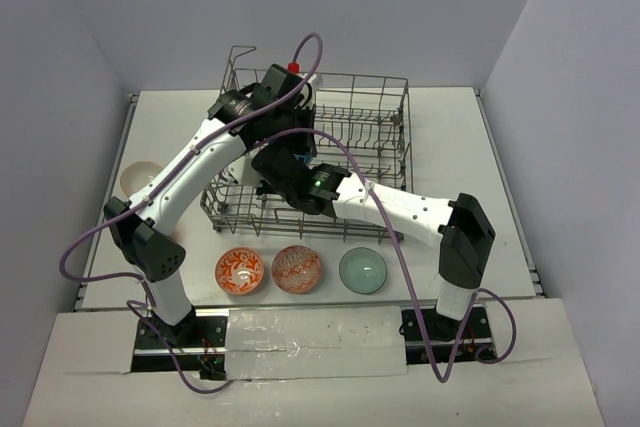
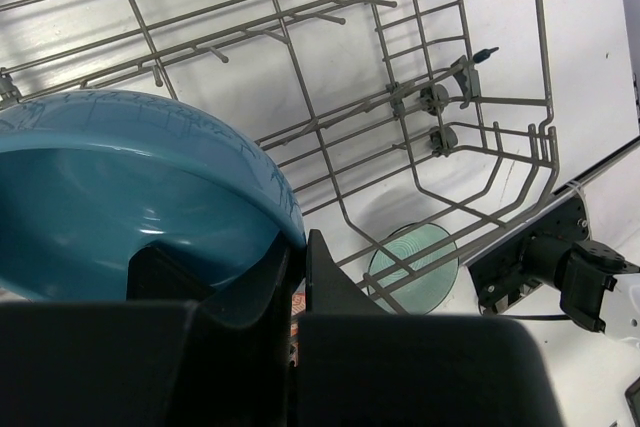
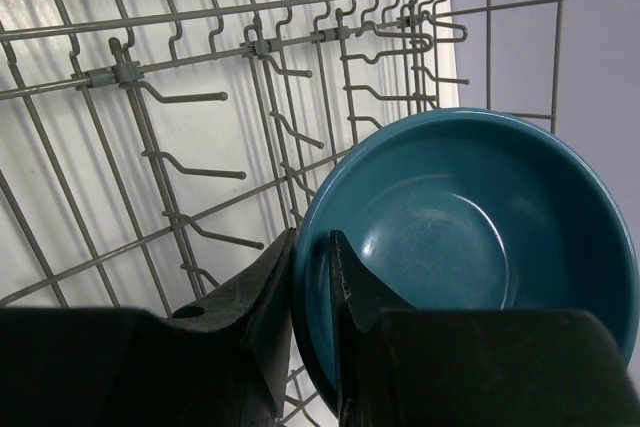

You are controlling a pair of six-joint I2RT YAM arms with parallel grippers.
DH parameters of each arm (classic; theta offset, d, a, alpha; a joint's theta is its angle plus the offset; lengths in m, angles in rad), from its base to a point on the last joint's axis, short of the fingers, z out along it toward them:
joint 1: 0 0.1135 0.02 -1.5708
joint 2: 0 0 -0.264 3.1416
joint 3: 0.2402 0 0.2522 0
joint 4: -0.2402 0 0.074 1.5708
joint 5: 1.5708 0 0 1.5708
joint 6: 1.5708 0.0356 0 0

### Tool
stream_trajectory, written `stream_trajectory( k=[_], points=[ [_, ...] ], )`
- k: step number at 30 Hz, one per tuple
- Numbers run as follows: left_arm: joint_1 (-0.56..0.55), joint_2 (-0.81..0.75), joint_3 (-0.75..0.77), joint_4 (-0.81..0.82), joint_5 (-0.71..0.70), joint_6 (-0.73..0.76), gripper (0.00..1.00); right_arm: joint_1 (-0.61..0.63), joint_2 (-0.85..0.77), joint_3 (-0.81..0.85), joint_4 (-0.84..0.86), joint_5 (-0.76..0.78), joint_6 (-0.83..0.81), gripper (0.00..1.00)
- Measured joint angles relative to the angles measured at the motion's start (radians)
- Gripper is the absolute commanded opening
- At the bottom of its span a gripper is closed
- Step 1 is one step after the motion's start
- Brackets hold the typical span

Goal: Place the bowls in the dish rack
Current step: Pass from the left arm to the right

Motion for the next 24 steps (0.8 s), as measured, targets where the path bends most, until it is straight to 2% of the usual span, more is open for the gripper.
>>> stream_trajectory(
  k=[5, 24],
  points=[
    [-0.002, 0.002, -0.010, 0.007, 0.000, 0.006, 0.00, 0.000, 0.006, 0.000, -0.001, -0.004, 0.003, 0.00],
    [-0.002, 0.078, -0.010, 0.041, 0.032, 0.026, 0.01, -0.035, 0.033, 0.006, -0.061, -0.053, 0.060, 0.00]
  ],
)
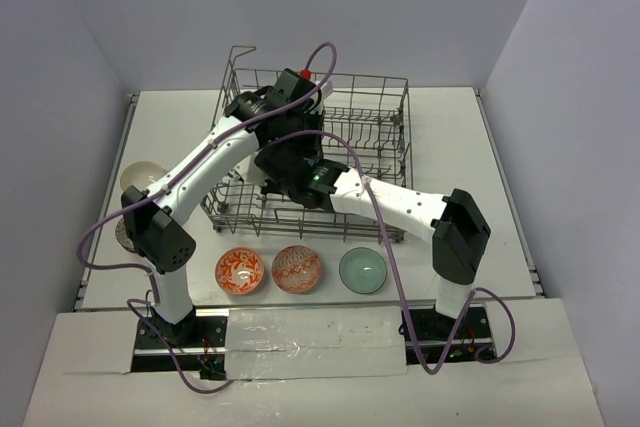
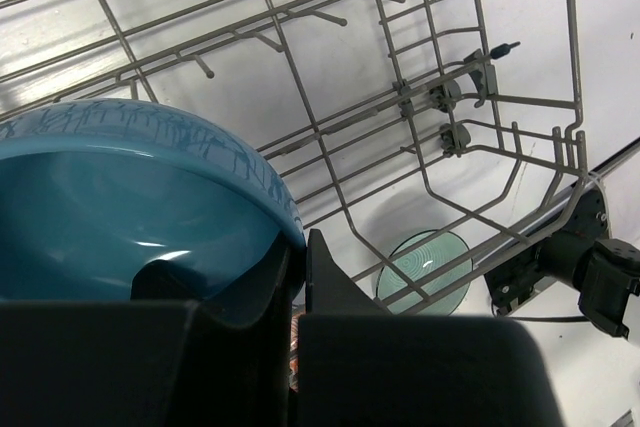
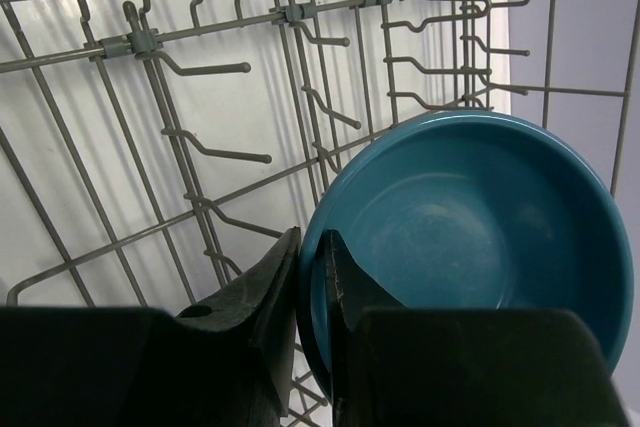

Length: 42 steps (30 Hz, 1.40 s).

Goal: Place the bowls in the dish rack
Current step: Pass from the left arm to the right

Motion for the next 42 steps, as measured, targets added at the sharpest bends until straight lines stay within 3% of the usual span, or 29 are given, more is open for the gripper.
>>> stream_trajectory(
  k=[8, 27, 42],
  points=[
    [0.003, 0.013, 0.000, 0.003, 0.026, 0.040, 0.12, -0.014, 0.015, 0.019, -0.025, -0.033, 0.015, 0.00],
    [0.026, 0.038, -0.026, 0.069, 0.092, 0.065, 0.27, -0.029, 0.045, 0.044, -0.077, -0.055, 0.043, 0.00],
    [0.035, 0.068, -0.032, 0.093, 0.098, 0.041, 0.51, -0.037, 0.057, 0.044, -0.095, -0.068, 0.050, 0.00]
  ],
)
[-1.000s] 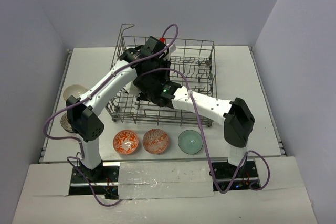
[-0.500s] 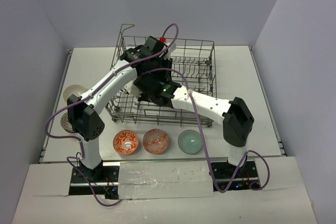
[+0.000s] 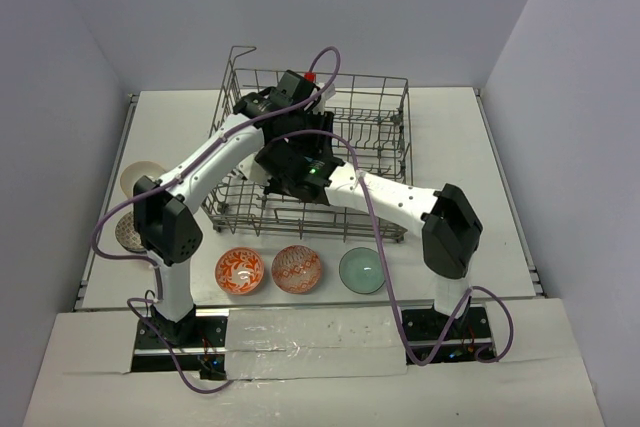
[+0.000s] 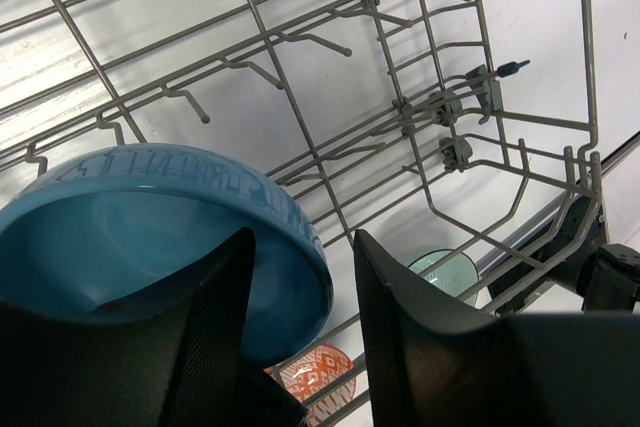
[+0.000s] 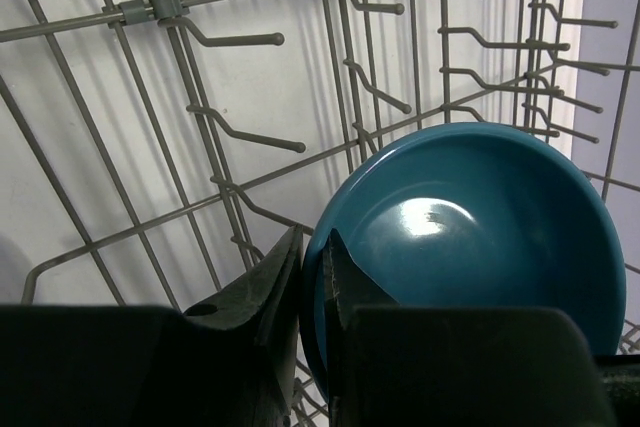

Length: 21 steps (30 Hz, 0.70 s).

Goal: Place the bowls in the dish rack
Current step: Pass from the left arm to the right

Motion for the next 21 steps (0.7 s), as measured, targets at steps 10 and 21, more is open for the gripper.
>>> stream_trajectory(
  k=[10, 21],
  points=[
    [0.008, 0.002, -0.023, 0.053, -0.014, -0.032, 0.60, -0.008, 0.006, 0.000, -0.032, -0.024, 0.012, 0.00],
    [0.008, -0.008, 0.049, 0.045, -0.111, -0.026, 0.62, -0.047, 0.006, 0.010, 0.003, -0.060, 0.020, 0.00]
  ],
)
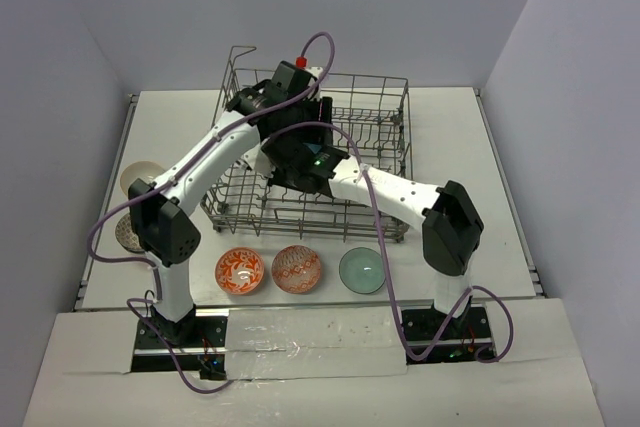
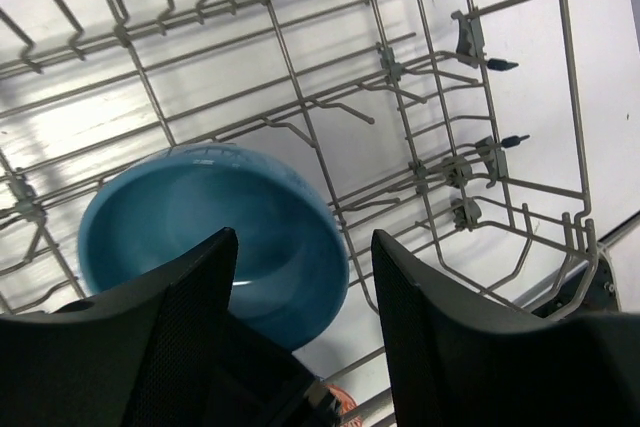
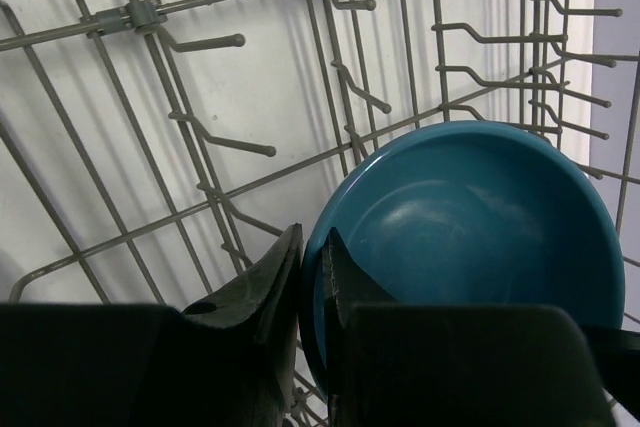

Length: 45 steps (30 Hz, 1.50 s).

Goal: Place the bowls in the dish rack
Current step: Pass from the left arm to the right, then insert the bowl into the dish rack.

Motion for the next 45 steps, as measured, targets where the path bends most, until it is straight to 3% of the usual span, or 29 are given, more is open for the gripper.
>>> stream_trajectory(
  k=[9, 23, 31, 38, 45],
  points=[
    [0.047, -0.107, 0.012, -0.016, -0.081, 0.001, 0.62, -0.039, -0.001, 0.031, -0.002, -0.058, 0.055, 0.00],
    [0.201, -0.670, -0.293, 0.189, -0.289, -0.018, 0.68, -0.125, -0.061, 0.092, 0.011, -0.273, 0.246, 0.00],
    [0.198, -0.712, -0.323, 0.221, -0.293, -0.017, 0.68, -0.164, -0.060, 0.102, -0.012, -0.269, 0.314, 0.00],
    [0.198, -0.816, -0.594, 0.300, -0.372, -0.015, 0.69, -0.171, -0.060, 0.102, -0.003, -0.328, 0.406, 0.00],
    [0.198, -0.950, -0.752, 0.381, -0.460, -0.019, 0.69, -0.211, -0.056, 0.114, 0.060, -0.459, 0.596, 0.00]
  ],
)
